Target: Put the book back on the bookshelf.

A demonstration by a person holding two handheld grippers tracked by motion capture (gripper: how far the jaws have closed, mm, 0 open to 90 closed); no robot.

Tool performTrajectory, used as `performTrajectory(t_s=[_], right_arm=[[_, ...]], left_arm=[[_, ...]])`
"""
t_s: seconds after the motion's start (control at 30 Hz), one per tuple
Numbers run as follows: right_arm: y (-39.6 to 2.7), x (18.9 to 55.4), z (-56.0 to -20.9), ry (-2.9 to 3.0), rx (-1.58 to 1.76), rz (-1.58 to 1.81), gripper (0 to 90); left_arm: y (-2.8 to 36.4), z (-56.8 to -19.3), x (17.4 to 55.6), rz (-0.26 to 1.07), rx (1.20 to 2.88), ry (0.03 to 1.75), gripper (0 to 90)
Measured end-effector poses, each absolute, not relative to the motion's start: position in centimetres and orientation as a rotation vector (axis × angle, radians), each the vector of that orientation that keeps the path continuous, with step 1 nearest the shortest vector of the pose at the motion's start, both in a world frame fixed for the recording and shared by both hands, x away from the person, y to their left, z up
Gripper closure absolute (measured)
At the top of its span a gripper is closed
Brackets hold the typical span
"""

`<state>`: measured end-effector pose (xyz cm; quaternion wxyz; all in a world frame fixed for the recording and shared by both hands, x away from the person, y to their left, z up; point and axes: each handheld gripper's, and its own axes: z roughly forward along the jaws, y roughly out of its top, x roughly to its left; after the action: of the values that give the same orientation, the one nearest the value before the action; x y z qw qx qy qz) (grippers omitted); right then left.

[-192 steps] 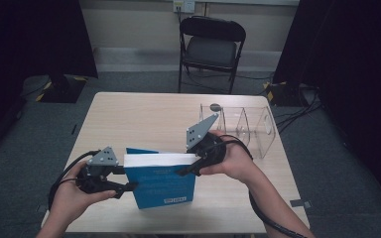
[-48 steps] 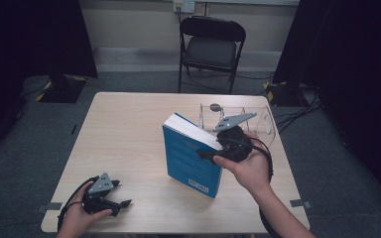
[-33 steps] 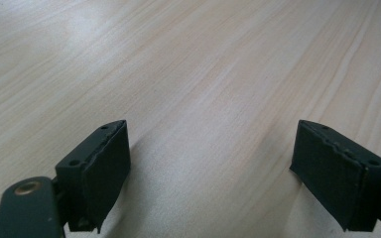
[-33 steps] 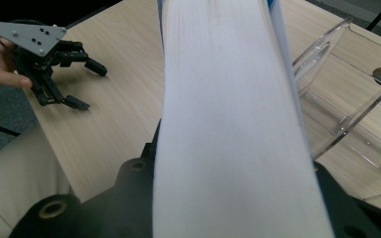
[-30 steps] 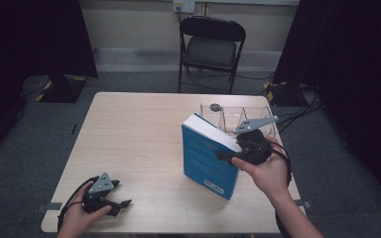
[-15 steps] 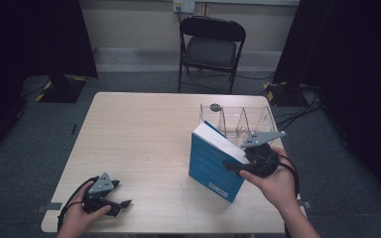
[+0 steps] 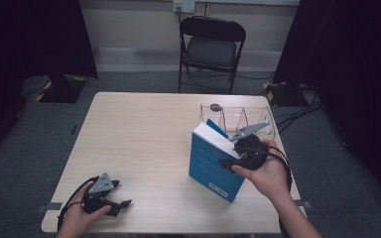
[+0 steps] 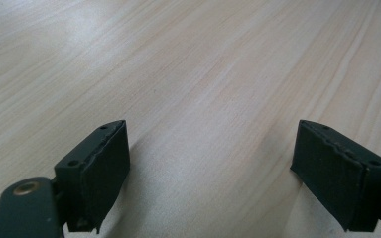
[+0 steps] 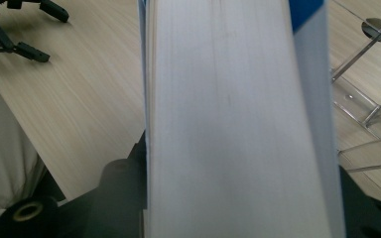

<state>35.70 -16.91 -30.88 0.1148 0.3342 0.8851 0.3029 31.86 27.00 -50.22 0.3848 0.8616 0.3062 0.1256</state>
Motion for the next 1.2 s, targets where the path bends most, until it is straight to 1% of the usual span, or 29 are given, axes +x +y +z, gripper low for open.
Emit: performTrajectory(t_s=[0.1,0.27,0.4,0.67,1.03,1.2], right_arm=[[-17.0,35.9,-30.9,2.595,1.012,0.893,54.9],[-17.0,35.9,-30.9,2.561,1.025,0.897,52.5],[-16.8,36.0,-30.9,2.610,0.993,0.861,56.8],[-16.6,35.9,-30.7,2.644,0.983,0.818,60.1],[-16.8,35.7,-30.8,2.620,1.020,0.854,61.5],[-17.9,35.3,-30.3,2.590,1.067,0.894,61.7]], left_arm=[[27.0,-50.2,31.9,0.320,2.195,0.780,14.6],[27.0,-50.2,31.9,0.322,2.196,0.780,14.6],[27.0,-50.2,31.9,0.319,2.196,0.781,14.0],[26.9,-50.2,31.9,0.322,2.201,0.775,13.5],[27.0,-50.2,32.0,0.330,2.206,0.766,13.4],[27.0,-50.2,32.0,0.330,2.206,0.766,13.3]])
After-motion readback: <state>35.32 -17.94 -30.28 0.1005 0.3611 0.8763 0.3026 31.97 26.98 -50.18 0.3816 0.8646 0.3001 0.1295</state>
